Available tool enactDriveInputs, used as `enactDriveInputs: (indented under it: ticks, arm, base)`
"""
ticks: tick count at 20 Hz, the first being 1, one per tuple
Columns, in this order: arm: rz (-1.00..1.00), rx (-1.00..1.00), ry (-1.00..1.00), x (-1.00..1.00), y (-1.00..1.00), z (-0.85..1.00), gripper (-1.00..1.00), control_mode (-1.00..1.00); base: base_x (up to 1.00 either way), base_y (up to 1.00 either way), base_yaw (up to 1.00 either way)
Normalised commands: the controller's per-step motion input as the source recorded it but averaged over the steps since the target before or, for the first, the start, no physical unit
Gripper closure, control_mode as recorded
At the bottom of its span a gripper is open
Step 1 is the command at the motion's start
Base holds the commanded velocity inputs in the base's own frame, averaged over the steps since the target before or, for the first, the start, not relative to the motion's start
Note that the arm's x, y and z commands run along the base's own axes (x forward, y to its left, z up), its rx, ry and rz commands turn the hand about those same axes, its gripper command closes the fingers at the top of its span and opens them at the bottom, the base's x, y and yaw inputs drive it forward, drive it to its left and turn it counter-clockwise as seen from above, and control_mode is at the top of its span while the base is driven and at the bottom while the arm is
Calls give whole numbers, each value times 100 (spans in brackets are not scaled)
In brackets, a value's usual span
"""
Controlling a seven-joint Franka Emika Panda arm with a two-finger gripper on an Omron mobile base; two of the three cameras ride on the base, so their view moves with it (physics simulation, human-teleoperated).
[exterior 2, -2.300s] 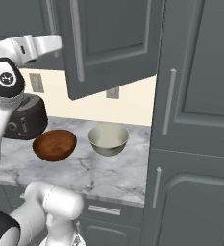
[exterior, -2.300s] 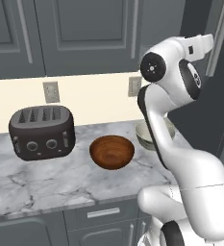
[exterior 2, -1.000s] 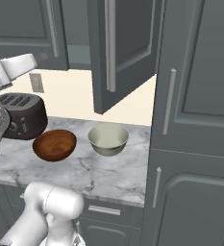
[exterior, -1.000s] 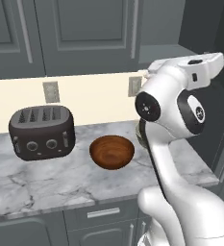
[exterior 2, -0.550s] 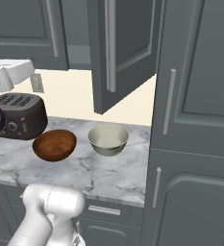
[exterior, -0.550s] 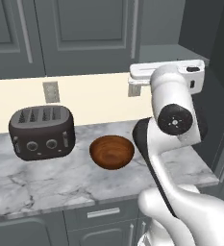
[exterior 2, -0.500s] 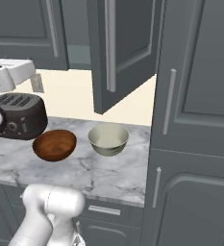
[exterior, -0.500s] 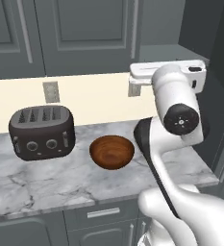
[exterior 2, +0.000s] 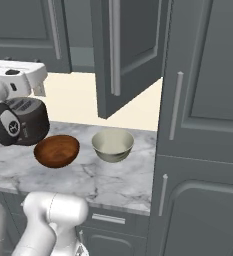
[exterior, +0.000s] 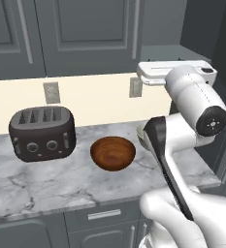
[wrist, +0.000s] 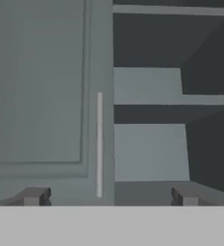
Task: Open the cabinet. Pick the bowls from the counter and place them in the cabinet. Then close the cabinet.
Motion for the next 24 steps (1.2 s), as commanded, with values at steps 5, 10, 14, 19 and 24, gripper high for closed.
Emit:
enactDriveInputs:
  ticks: [5,10,14,19,24]
  arm:
    - [0,0,0,48,0,0,-100,-100]
    - [0,0,0,63,1,3,-100,-100]
    - [0,0,0,68,7,2,-100,-100]
    - [0,0,0,77,19,0,-100,-100]
    - [0,0,0,89,8,0,-100,-100]
  base:
    - [0,0,0]
    - [0,0,0]
    - [0,0,0]
    - [0,0,0]
    - [0,0,0]
